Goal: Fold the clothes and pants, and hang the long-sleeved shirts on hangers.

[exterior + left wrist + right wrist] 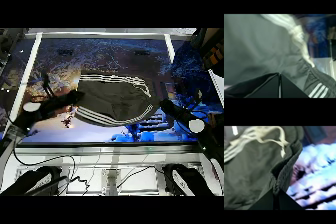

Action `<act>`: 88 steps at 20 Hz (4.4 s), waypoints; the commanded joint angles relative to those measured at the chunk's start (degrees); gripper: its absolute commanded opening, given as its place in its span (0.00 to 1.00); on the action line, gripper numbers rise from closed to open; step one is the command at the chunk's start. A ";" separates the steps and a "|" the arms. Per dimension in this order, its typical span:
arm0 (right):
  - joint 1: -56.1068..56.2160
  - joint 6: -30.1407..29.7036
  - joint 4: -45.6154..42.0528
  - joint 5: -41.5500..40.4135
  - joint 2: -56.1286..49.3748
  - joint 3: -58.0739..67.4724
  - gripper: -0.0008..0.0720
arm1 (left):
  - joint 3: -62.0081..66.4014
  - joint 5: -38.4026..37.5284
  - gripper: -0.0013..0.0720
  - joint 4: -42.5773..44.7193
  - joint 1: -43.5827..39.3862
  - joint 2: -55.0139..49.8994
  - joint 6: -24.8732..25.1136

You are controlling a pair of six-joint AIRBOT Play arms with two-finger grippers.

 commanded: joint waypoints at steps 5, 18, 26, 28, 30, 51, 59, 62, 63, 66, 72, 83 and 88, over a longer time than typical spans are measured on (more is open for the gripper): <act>3.30 -0.31 0.00 1.92 1.84 6.73 0.04 | 7.91 -0.83 0.03 36.70 0.59 12.50 -12.57; 3.52 -0.28 -8.37 20.61 1.29 6.73 0.04 | -8.44 -39.43 0.97 63.25 0.59 7.80 -34.34; 3.52 -0.31 -12.92 20.65 1.29 6.73 0.12 | -8.44 -18.47 0.96 60.94 0.59 6.67 -38.60; 3.52 -0.31 -13.33 20.61 1.27 6.73 0.41 | -8.44 -20.44 0.96 58.34 0.59 6.69 -38.40; 3.52 -0.31 -14.08 20.63 1.27 6.73 0.49 | -8.44 -26.99 0.96 56.59 0.59 6.71 -38.47; -33.11 -19.61 -0.31 44.41 -2.16 -5.64 0.66 | -8.55 -39.04 0.96 53.68 0.57 32.85 -47.01; -33.59 -21.46 11.32 38.10 -16.98 -6.99 0.67 | -14.64 -37.70 0.96 52.57 0.57 32.89 -49.55; -33.59 -22.56 11.23 35.65 -19.96 -6.99 0.65 | -17.55 -37.53 0.96 49.05 0.57 32.94 -49.53; -33.59 -22.82 11.28 33.66 -20.00 -6.99 0.60 | -18.23 -37.53 0.96 48.54 0.55 32.94 -49.55; -33.59 -22.88 11.23 29.31 -19.96 -6.99 0.34 | -19.65 -37.53 0.96 46.12 0.55 33.00 -49.57; -33.59 -22.93 11.41 30.25 -19.93 -6.99 0.04 | -24.63 -37.66 0.96 42.36 0.15 33.00 -49.55; -33.59 -38.10 31.34 32.30 -13.35 -6.99 0.04 | -32.37 -26.47 0.94 37.46 -11.85 31.85 -49.59; -33.59 -38.07 31.91 32.61 -11.10 -6.99 0.04 | -34.71 -23.19 0.93 37.00 -14.67 28.02 -49.59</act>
